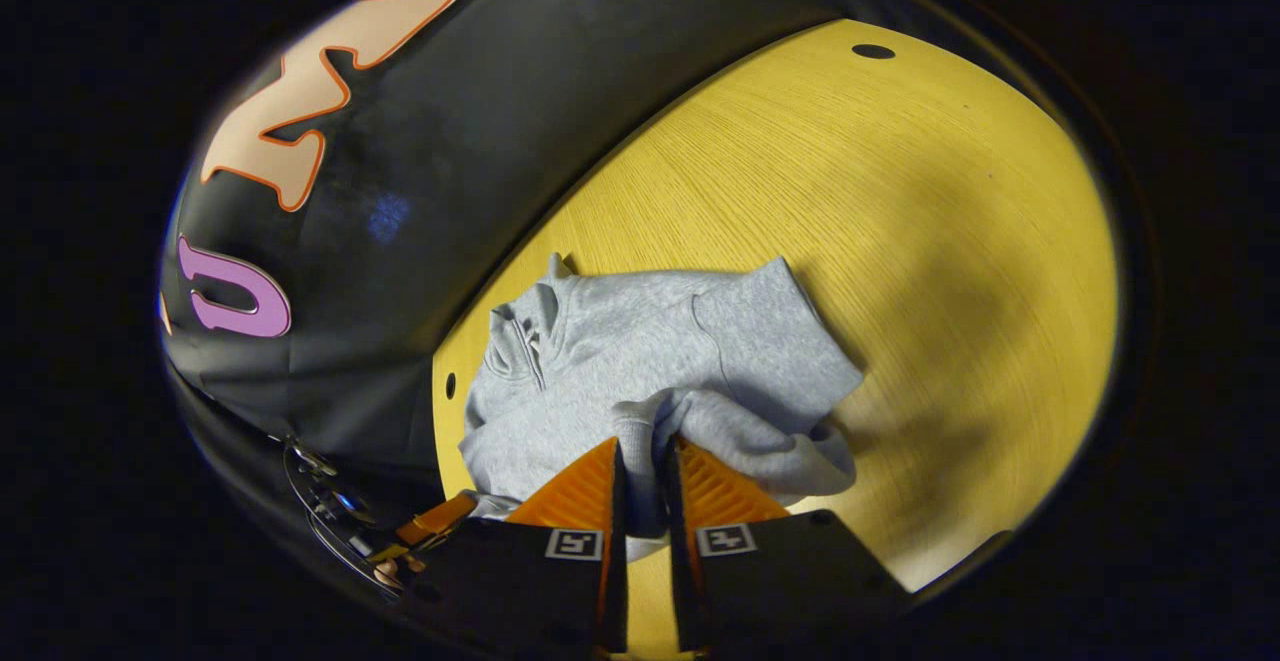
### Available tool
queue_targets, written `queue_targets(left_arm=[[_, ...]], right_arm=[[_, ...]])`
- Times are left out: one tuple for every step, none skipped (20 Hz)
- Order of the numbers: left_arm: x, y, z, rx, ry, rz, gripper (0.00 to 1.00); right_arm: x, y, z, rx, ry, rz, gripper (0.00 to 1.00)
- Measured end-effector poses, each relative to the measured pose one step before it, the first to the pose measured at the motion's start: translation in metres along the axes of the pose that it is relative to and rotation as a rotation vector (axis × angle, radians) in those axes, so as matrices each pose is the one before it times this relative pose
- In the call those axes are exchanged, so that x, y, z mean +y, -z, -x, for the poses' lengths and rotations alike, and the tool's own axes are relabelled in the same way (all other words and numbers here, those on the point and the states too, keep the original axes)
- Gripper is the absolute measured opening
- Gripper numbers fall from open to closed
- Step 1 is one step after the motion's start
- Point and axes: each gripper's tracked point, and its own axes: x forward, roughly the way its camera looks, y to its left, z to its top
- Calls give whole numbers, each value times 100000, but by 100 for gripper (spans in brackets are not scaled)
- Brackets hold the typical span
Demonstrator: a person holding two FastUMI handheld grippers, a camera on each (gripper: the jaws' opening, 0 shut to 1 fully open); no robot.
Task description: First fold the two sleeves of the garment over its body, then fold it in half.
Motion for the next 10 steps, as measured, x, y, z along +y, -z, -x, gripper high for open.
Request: queue_targets(left_arm=[[294, -395, -136, -2126, -1086, 1652, 14], [169, -441, 53, -1915, -880, 1587, 21], [-221, -974, 225, -4458, 61, 1085, 31], [-307, -1281, 264, -5554, 648, -206, 50], [-324, -1160, 322, -5146, 96, -1076, 68], [-139, -1467, 213, -4782, -1056, -2996, 87], [-55, -759, 452, -4150, -1974, -3755, 96], [20, -937, 554, -3348, -1692, -4101, 94], [-165, -923, 616, -2825, -2155, -3549, 95], [-216, -896, 967, -3047, -1662, -3281, 96]], right_arm=[[264, -194, -40, -1199, -381, 500, 25], [279, -161, 30, -1689, 27, 1449, 34], [228, -504, 197, -2802, 65, 2382, 52], [67, -753, 251, -3799, 1019, 3134, 70], [68, -1092, 546, -5607, 471, 3417, 87], [221, -1391, 904, -5845, 422, 3482, 94], [135, -1220, 727, -5464, -49, 3251, 98], [227, -1114, 924, -4880, -618, 3072, 98], [189, -1079, 983, -4212, -744, 2836, 98], [390, -840, 882, -3751, -953, 2791, 98]])
